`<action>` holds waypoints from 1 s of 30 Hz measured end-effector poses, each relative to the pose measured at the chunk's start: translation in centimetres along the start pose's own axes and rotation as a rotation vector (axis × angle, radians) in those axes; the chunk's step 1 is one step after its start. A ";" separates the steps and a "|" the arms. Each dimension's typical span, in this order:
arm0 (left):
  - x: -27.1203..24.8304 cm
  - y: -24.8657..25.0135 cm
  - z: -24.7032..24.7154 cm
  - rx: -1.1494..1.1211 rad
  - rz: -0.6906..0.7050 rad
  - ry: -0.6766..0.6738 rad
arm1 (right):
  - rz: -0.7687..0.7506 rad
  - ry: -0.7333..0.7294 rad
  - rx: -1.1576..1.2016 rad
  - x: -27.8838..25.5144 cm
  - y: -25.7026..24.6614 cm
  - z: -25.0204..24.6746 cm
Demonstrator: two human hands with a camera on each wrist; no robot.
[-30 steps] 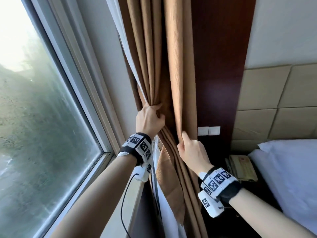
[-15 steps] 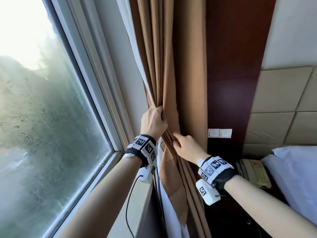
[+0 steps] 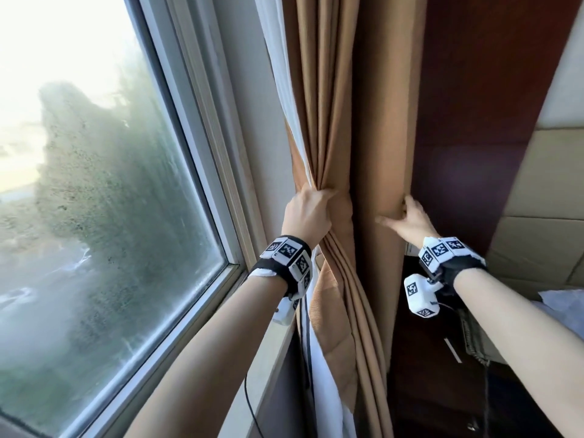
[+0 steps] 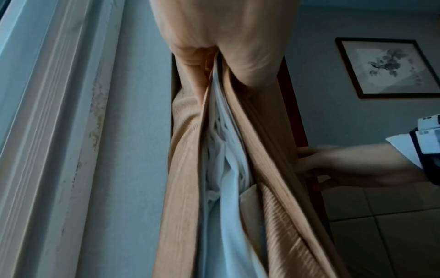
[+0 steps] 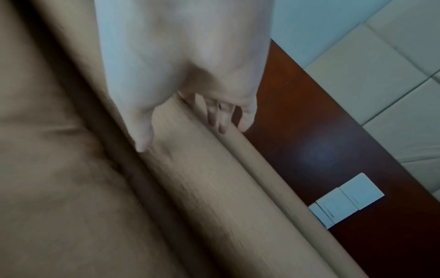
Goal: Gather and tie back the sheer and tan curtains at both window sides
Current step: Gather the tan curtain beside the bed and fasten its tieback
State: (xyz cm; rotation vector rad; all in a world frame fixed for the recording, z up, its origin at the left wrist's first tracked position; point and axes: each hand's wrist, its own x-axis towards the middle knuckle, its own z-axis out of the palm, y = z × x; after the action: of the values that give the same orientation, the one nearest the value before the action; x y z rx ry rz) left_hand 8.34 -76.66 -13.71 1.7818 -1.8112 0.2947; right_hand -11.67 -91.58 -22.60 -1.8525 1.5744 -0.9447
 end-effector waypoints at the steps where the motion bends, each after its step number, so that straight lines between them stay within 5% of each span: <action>1: 0.1 0.0 0.2 0.005 -0.012 0.005 | 0.002 -0.052 -0.011 0.0 0.1 0.3; 11: 0.4 0.0 0.7 -0.034 -0.069 0.015 | -0.187 0.044 -0.006 -8.5 0.2 -0.6; 19: 0.0 1.6 1.0 -0.074 0.052 -0.005 | -0.415 0.183 -0.326 -13.9 -1.4 1.2; 30: -1.4 2.2 0.3 0.010 -0.121 -0.003 | -0.466 -0.307 -0.518 -14.5 -6.1 2.7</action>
State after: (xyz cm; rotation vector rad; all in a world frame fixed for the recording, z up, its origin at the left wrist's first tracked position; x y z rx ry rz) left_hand 6.05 -75.39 -14.17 1.8908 -1.6982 0.2533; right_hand -6.96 -76.34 -22.06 -2.6558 1.2970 -0.4022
